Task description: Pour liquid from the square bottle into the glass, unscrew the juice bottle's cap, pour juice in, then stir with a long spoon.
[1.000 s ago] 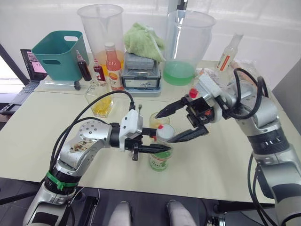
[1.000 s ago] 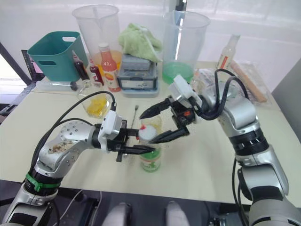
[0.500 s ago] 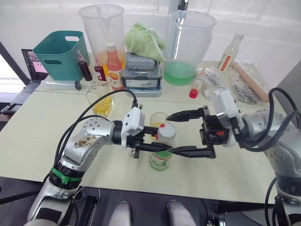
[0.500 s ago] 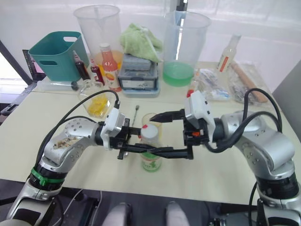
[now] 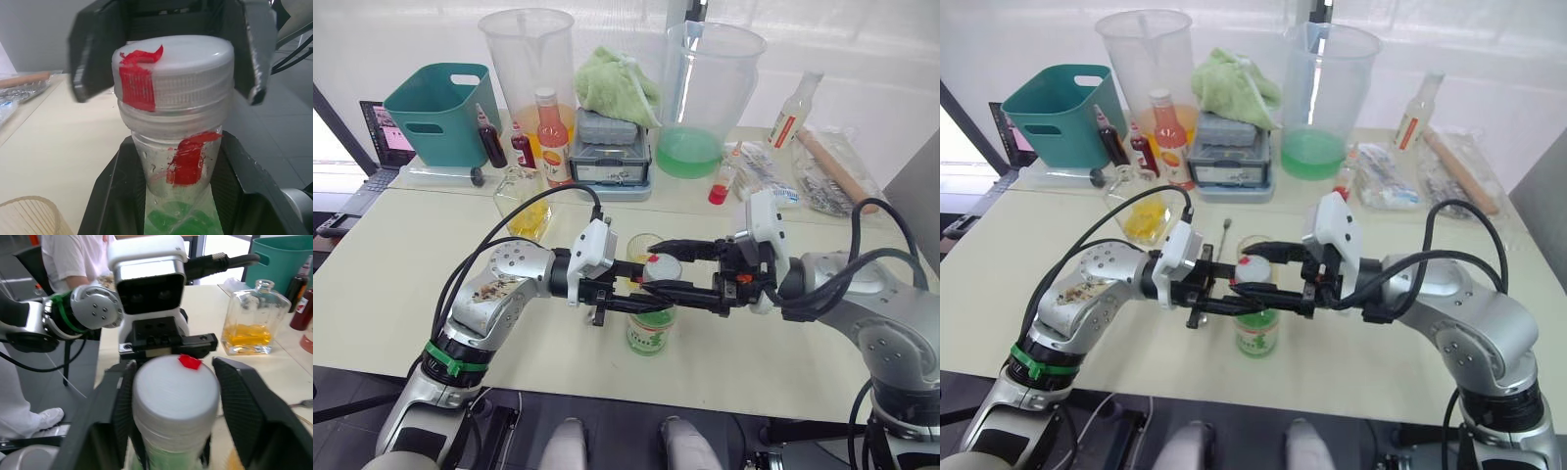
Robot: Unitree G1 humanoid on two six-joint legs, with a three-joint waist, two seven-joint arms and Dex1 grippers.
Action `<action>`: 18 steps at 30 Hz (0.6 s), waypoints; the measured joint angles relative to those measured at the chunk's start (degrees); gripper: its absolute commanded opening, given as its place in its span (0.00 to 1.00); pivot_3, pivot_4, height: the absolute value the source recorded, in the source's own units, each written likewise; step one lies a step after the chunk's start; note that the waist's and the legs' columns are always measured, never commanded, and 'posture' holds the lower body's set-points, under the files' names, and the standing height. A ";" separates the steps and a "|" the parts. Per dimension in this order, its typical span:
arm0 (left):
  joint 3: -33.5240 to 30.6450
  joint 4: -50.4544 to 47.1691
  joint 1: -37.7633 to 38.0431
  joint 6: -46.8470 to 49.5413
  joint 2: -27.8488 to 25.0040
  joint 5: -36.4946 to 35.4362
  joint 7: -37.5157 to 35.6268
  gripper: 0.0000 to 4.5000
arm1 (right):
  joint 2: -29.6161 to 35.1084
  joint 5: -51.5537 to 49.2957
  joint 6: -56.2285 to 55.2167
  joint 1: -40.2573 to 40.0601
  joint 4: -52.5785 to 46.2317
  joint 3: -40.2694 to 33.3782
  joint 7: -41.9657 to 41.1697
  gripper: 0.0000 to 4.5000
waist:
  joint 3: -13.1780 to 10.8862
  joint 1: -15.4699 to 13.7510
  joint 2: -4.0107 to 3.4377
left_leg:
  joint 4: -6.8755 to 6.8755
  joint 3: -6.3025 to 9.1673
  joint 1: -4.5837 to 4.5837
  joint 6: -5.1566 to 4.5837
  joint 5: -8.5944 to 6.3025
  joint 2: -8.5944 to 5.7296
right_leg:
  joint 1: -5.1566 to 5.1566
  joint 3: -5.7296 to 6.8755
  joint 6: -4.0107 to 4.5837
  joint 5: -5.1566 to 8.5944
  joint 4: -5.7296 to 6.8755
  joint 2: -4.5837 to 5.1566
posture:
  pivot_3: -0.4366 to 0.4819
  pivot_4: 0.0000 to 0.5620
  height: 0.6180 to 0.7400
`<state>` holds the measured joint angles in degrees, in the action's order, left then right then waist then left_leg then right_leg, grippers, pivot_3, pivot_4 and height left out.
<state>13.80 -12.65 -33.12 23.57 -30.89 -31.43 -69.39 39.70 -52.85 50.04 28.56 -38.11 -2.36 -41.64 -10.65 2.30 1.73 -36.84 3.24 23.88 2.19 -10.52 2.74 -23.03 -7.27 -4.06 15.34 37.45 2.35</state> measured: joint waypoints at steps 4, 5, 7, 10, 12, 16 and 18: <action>-0.03 -0.80 0.04 0.13 -0.34 0.04 0.13 0.31 | 1.22 -0.22 -0.07 0.67 0.70 0.10 -2.39 0.38 | 0.00 0.04 0.00 | 0.00 0.00 0.00 0.00 0.00 0.00 | -0.01 0.00 0.00 0.00 0.00 0.00 | 0.48 0.27 0.86; -0.11 -1.18 0.11 0.18 -0.54 0.04 0.22 0.31 | 1.87 0.10 -0.59 1.33 1.46 0.62 -4.00 0.38 | 0.00 0.07 0.00 | 0.00 0.00 0.00 0.00 0.00 0.00 | -0.01 0.00 0.00 0.00 -0.01 0.00 | 0.48 0.27 0.86; -0.12 -1.95 0.21 0.28 -0.87 0.06 0.45 0.31 | 3.56 2.04 -2.97 3.52 4.12 2.59 -9.51 0.38 | 0.00 0.15 0.00 | 0.00 -0.01 0.00 0.00 0.00 0.01 | 0.00 0.01 0.00 0.00 -0.03 0.00 | 0.48 0.27 0.86; -0.24 -3.27 0.77 0.33 -1.48 0.11 0.63 0.31 | 4.65 6.51 -8.64 8.13 10.01 6.92 -20.35 0.38 | 0.00 0.25 -0.01 | 0.02 -0.01 -0.01 0.00 0.00 0.02 | -0.01 0.02 0.00 0.00 -0.06 0.00 | 0.48 0.27 0.86; -0.42 -4.08 1.24 0.34 -1.99 0.10 0.77 0.31 | 4.24 8.83 -12.04 11.64 14.61 9.81 -26.96 0.38 | 0.00 0.31 0.00 | 0.03 -0.02 -0.01 0.00 0.00 0.02 | -0.01 0.01 0.00 0.00 -0.08 0.00 | 0.48 0.27 0.86; -1.11 -5.11 1.78 0.55 -3.00 0.05 1.14 0.31 | 1.11 14.01 -18.92 19.88 25.73 15.56 -39.62 0.38 | -0.01 0.58 -0.01 | 0.05 -0.02 -0.01 0.00 0.00 0.03 | -0.03 0.04 0.00 -0.01 -0.08 0.00 | 0.48 0.27 0.86; -1.18 -5.39 1.90 0.70 -3.12 0.02 1.34 0.31 | -0.23 15.66 -21.45 22.32 29.59 16.97 -43.89 0.38 | -0.01 0.51 -0.01 | 0.05 -0.02 0.00 0.00 0.00 0.03 | -0.03 0.05 0.00 -0.01 -0.08 0.00 | 0.48 0.27 0.86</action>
<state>12.62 -18.04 -31.22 24.27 -34.01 -31.40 -68.05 39.47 -37.19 28.59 50.87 -8.53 14.61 -85.53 -10.66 2.81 1.72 -36.79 3.23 23.88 2.18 -10.52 2.77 -23.06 -7.22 -4.06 15.32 37.37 2.35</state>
